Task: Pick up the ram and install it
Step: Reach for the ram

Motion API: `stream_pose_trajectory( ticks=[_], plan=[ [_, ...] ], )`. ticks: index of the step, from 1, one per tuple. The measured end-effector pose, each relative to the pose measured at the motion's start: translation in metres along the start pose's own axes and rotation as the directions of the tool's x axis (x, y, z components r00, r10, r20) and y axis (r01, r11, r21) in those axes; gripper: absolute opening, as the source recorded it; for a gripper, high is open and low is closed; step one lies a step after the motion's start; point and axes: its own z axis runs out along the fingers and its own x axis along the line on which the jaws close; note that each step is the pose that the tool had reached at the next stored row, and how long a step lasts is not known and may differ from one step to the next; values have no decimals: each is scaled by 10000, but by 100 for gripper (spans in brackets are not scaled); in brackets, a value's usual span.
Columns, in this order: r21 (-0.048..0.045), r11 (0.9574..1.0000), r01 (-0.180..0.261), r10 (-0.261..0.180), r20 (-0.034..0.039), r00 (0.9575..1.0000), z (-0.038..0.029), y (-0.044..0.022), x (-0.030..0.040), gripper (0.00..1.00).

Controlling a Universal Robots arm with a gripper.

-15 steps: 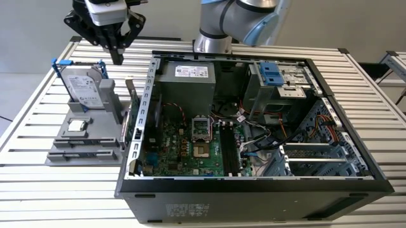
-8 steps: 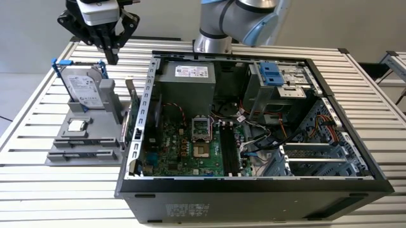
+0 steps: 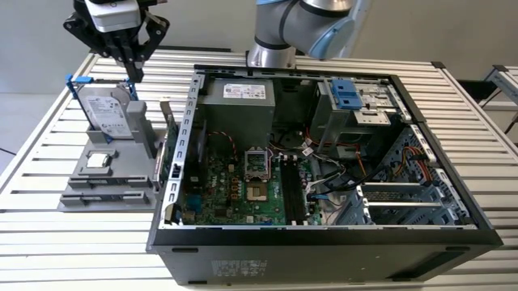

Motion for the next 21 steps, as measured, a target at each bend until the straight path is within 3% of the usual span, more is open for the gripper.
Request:
stream_pose_trajectory(
  ticks=[21],
  plan=[
    [0,10000,0,0,0,10000,-6,-21,300,0]
  ],
)
